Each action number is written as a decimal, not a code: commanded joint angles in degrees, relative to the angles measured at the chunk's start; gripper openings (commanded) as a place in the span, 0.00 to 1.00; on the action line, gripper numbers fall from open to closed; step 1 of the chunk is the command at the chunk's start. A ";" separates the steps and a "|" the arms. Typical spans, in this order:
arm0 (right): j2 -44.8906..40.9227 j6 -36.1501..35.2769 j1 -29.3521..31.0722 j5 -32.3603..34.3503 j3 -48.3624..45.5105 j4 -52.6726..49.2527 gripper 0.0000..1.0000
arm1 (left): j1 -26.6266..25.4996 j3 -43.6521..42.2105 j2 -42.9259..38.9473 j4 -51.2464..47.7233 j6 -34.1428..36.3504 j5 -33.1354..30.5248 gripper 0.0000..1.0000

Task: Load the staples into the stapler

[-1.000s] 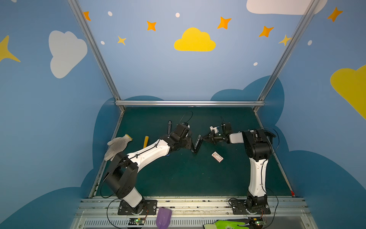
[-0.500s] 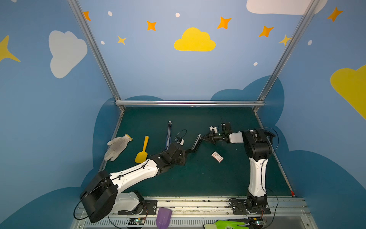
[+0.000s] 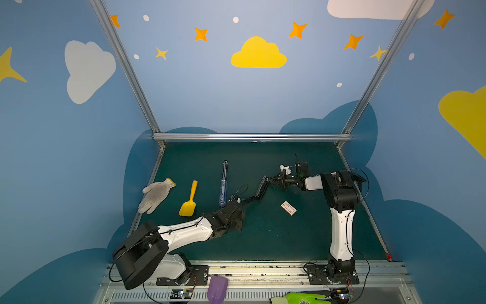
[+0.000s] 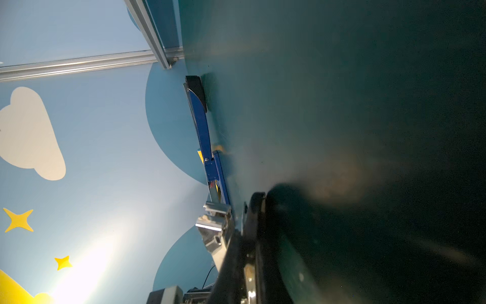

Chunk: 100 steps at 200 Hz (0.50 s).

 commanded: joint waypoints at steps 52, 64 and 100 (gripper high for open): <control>3.71 -0.60 -1.02 7.74 -0.37 -2.95 0.00 | -1.42 -0.09 -1.22 -2.73 -1.44 -1.59 0.04; 3.83 -0.60 -0.96 7.76 -0.45 -2.79 0.00 | -2.02 -0.02 -3.46 -4.73 -1.70 -2.29 0.05; 4.18 -0.17 -0.98 7.44 -0.38 -2.08 0.00 | -2.68 0.07 -9.55 -9.15 -3.92 -3.55 0.21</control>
